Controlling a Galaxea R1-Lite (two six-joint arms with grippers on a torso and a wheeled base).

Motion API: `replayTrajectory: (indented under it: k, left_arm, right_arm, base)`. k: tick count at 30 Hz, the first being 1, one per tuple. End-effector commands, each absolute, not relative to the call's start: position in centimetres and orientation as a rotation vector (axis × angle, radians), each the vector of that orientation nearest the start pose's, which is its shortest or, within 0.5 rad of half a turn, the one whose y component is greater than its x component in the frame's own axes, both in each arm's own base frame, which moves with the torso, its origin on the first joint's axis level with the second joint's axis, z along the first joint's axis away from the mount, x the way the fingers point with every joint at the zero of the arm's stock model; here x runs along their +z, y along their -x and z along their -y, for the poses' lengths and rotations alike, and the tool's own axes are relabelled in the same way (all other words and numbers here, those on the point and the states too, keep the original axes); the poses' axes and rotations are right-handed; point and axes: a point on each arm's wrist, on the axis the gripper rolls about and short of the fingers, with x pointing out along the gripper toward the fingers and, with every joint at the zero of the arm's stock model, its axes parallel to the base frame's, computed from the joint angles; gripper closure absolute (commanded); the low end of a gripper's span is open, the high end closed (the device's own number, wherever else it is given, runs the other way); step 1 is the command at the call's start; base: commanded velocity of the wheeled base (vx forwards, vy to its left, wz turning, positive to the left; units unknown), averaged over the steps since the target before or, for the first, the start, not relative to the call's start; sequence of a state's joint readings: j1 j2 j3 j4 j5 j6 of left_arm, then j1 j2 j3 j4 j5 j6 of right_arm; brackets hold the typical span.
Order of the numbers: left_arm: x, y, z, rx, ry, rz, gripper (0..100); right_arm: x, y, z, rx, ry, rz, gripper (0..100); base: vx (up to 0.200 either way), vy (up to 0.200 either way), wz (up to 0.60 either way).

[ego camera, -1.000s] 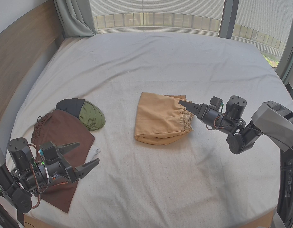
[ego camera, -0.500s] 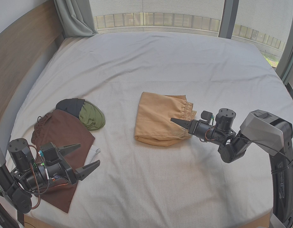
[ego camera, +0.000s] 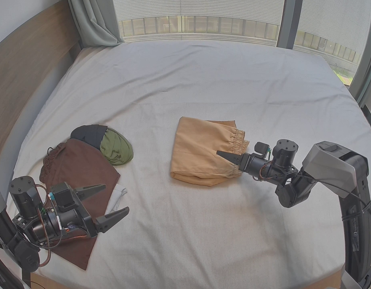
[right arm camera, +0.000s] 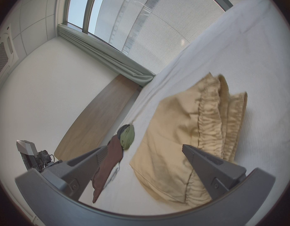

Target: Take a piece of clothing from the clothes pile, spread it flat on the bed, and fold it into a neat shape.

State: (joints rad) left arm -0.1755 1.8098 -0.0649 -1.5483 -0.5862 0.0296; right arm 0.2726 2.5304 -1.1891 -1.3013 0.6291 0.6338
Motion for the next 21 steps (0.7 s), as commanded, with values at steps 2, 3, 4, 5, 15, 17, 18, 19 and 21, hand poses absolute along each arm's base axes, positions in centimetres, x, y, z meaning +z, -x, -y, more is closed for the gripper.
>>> replayTrajectory:
  k: [2,3,4,5,15,17,18,19,21]
  left_arm:
    - [10.3,-19.5,5.8,-0.836,0.052,-0.136,0]
    - [10.4,-19.3,5.9,-0.842,0.054,-0.131,0]
    - [10.6,-19.1,6.0,-0.853,0.052,-0.122,0]
    - [10.8,-18.9,6.1,-0.863,0.05,-0.116,0]
    - [12.2,-14.9,9.1,-1.093,0.033,-0.051,0]
    - [12.5,-14.4,9.5,-1.126,0.031,-0.03,0]
    - [12.6,-14.3,9.6,-1.136,0.03,-0.026,0]
    - [12.6,-14.3,9.6,-1.136,0.03,-0.026,0]
    - [12.9,-13.8,9.9,-1.163,0.021,-0.003,0]
  right_arm:
    - [8.5,-41.9,-13.1,0.901,-0.588,-0.199,0]
    - [9.6,-41.3,-12.9,0.902,-0.578,-0.176,0]
    - [10.7,-40.6,-12.7,0.905,-0.561,-0.157,0]
    - [11.3,-40.0,-12.6,0.908,-0.54,-0.144,0]
    - [17.1,-30.2,-9.9,0.911,-0.292,-0.012,0]
    - [18.3,-27.9,-9.0,0.904,-0.272,0.012,0]
    - [18.6,-27.0,-8.5,0.895,-0.259,0.018,0]
    - [18.6,-27.0,-8.5,0.895,-0.259,0.018,0]
    - [19.4,-24.3,-6.4,0.837,-0.19,0.038,0]
  base:
    - [0.0,0.0,0.0]
    - [0.0,0.0,0.0]
    - [0.0,0.0,0.0]
    - [0.0,0.0,0.0]
    - [0.0,0.0,0.0]
    - [0.0,0.0,0.0]
    - [0.0,0.0,0.0]
    - [0.0,0.0,0.0]
    - [0.0,0.0,0.0]
